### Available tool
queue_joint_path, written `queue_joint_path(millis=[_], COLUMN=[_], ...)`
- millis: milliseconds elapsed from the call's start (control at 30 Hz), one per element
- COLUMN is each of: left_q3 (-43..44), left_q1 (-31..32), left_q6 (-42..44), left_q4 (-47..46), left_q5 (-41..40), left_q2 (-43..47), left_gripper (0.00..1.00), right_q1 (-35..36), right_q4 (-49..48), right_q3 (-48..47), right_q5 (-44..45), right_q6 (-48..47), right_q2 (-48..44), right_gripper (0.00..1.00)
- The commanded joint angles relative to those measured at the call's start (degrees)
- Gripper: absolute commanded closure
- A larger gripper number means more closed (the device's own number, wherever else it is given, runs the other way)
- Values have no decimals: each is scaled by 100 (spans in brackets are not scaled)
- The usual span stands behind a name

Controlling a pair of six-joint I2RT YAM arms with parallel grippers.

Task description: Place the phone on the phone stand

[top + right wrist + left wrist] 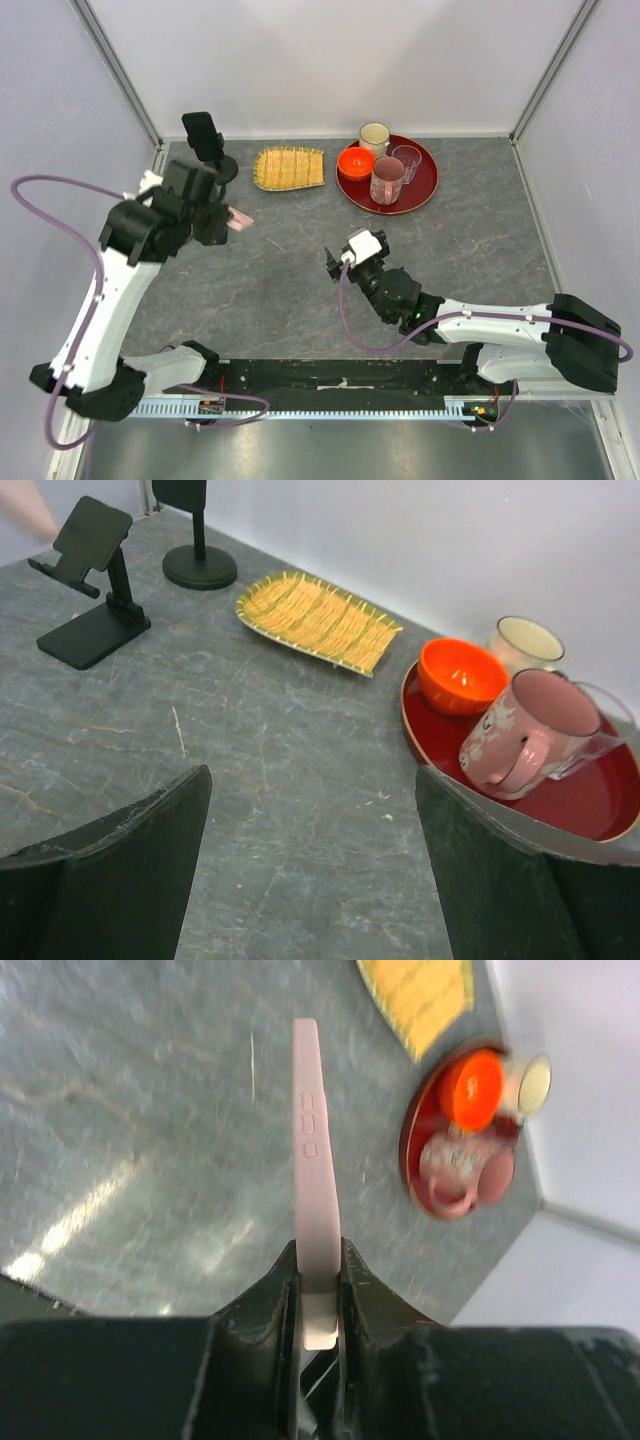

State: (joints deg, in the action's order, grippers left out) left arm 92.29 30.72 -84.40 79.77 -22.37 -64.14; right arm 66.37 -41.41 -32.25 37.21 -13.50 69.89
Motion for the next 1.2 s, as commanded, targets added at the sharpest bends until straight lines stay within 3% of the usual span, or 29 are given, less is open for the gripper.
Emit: queue_joint_path(millis=[0,200,533,833,1167], left_q3=[641,763,2951,2566,1538], left_q1=[-1205,-2805,-3379,-3678,-3731], left_q6=[1047,1417,1549,935,346], left_q4=[426,13,830,839,839], left_q5=[-49,663,829,1814,1648], left_q2=[-573,-1178,-3138,-3447,-2806], left_gripper=[98,98,98,98,98], right_q1=[-28,-71,-80,-89,-80], right_q4=[-658,-728,-491,-377,-271], right_q3=[140,122,-176,-317,-414], right_q5=[-100,32,-30,-91,-135], right_q6=[594,567,559,576,620], right_q2=[288,543,1053,1255,1361], right_gripper=[11,11,11,10,11])
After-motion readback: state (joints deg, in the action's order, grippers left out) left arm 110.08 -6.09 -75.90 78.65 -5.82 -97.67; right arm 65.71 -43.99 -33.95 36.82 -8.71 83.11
